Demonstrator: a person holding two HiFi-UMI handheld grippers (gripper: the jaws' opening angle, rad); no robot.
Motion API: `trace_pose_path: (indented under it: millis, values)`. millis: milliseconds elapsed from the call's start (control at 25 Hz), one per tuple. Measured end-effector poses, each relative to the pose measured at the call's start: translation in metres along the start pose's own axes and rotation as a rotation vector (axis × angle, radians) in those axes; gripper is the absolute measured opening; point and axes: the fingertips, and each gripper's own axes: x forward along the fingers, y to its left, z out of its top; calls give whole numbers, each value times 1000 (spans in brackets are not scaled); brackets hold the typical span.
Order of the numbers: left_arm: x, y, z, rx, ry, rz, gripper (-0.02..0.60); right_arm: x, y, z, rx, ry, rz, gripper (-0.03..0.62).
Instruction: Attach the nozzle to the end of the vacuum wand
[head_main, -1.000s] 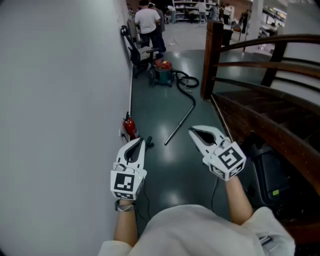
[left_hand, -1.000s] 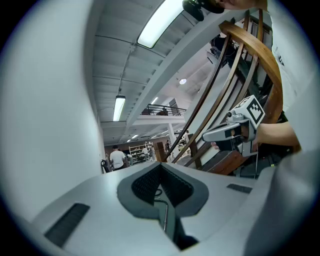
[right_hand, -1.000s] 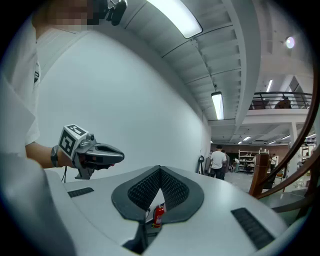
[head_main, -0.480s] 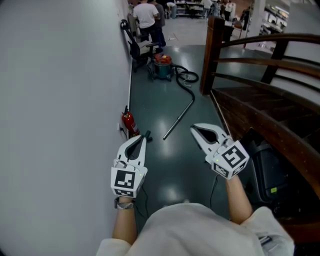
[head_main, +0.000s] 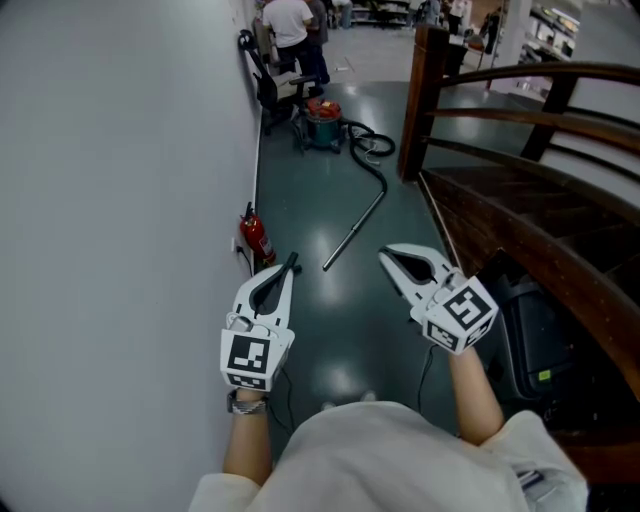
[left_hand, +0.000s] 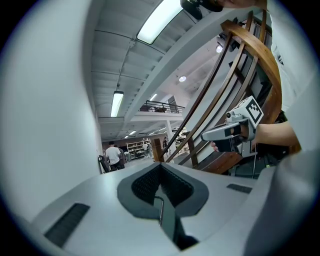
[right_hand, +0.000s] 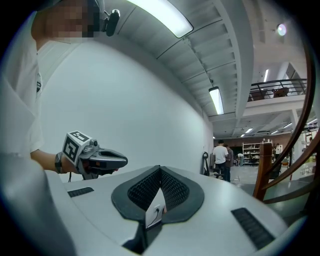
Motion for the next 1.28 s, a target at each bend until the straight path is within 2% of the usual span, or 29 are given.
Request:
trace_pose_path:
  millis: [400,800,1280]
  values:
    - [10,-3,-1,1,10,10,0,1,-11,-6,5,17,9,28]
    - [35,-18,6,6,10,26,0,-7,-43,-10,-12,29,24,28]
    - [44,-44,-2,3,53,53,0,-25,-58,-26,10,45,53,28]
